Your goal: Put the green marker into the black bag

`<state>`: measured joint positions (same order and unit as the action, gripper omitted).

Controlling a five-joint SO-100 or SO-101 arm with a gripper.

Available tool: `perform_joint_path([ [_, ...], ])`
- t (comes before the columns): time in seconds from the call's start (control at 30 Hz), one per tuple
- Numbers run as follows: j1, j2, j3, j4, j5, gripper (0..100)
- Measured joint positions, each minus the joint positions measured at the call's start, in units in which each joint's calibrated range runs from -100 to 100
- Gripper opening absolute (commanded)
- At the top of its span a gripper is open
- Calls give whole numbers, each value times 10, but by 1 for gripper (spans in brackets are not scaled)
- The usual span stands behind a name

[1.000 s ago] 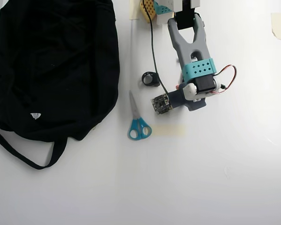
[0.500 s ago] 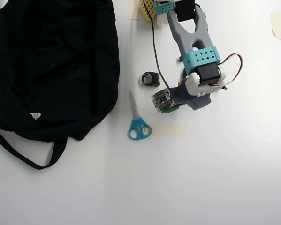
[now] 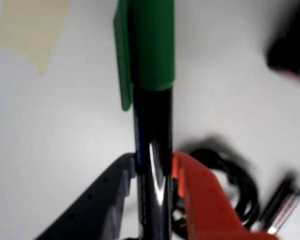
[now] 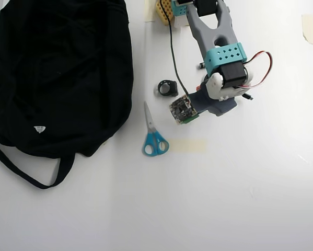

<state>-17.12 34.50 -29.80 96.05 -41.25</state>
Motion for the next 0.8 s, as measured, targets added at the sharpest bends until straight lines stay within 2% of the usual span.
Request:
perform_joint_path([
  [0.2,12,0,0,-8,107,2],
  [0.4,22,-34,0,-10,185,2],
  [0.8,22,-158,0,-10,274,2],
])
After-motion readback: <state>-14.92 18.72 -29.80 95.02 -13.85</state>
